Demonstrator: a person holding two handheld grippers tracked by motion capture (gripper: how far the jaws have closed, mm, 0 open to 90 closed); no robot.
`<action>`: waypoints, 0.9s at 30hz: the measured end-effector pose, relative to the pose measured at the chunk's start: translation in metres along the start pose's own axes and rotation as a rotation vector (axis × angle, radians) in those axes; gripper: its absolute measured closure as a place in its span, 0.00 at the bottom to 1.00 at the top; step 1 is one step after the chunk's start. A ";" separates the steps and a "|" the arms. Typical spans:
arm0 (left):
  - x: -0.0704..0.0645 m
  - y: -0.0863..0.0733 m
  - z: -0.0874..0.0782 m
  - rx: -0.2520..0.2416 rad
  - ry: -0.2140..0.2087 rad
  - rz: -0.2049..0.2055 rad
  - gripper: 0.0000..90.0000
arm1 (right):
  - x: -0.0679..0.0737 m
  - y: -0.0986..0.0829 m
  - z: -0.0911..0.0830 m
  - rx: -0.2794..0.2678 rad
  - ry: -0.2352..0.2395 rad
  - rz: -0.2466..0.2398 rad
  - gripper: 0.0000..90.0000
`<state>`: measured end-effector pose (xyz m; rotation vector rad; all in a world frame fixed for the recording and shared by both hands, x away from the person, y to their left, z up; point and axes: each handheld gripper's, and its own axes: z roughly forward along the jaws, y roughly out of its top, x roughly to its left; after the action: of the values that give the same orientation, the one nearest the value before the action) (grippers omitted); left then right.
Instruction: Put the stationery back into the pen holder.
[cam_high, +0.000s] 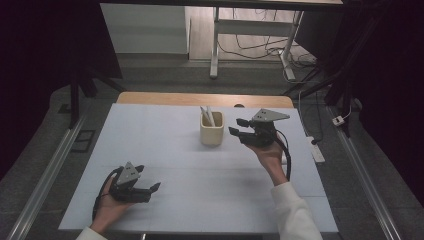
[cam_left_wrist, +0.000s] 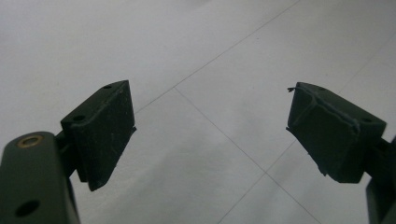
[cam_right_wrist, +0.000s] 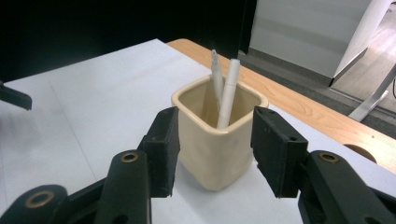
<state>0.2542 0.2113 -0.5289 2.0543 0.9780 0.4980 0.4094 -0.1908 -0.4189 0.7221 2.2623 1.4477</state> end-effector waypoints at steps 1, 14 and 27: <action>0.000 0.000 0.000 0.000 0.000 0.000 0.17 | 0.000 0.000 -0.001 0.004 0.001 -0.001 0.57; 0.000 0.000 0.000 0.000 -0.001 0.001 0.17 | -0.004 -0.009 -0.012 0.069 -0.005 -0.027 0.56; 0.000 0.000 -0.001 -0.005 0.000 0.003 0.17 | -0.016 -0.014 -0.022 0.139 -0.001 -0.023 0.53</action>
<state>0.2532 0.2116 -0.5279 2.0514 0.9731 0.5016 0.4071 -0.2206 -0.4222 0.7346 2.3805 1.2892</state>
